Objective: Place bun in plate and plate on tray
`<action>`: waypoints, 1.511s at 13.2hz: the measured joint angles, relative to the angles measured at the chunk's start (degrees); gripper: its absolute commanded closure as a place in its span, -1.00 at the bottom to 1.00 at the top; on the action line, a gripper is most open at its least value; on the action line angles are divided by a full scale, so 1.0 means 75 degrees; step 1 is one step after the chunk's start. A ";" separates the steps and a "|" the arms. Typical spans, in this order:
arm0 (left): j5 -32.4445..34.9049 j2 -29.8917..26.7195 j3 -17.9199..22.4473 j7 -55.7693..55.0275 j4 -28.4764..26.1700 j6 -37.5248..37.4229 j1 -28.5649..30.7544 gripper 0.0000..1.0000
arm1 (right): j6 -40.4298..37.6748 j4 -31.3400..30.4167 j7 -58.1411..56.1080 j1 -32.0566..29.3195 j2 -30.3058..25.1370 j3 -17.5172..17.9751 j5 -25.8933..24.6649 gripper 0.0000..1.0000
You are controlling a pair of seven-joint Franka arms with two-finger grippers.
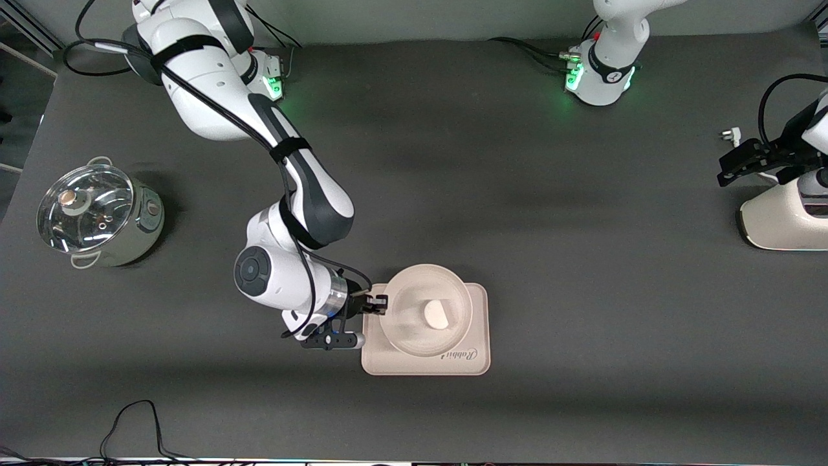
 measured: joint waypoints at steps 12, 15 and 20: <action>0.0001 0.0010 0.0400 0.0002 0.0073 -0.0049 -0.0742 -1.00 | 0.1038 0.0215 -0.0006 0.0046 0.1316 0.0011 -0.0009 -1.00; 0.0030 0.0249 0.0929 0.0034 0.0235 -0.0046 -0.1152 -1.00 | 0.0889 0.0392 0.0005 0.0020 0.1205 0.0007 -0.0009 -1.00; 0.0298 0.0476 0.1012 0.0037 0.0413 -0.0200 -0.1471 -1.00 | -0.0653 -0.0197 0.0478 -0.0067 -0.0628 -0.0271 -0.0010 -1.00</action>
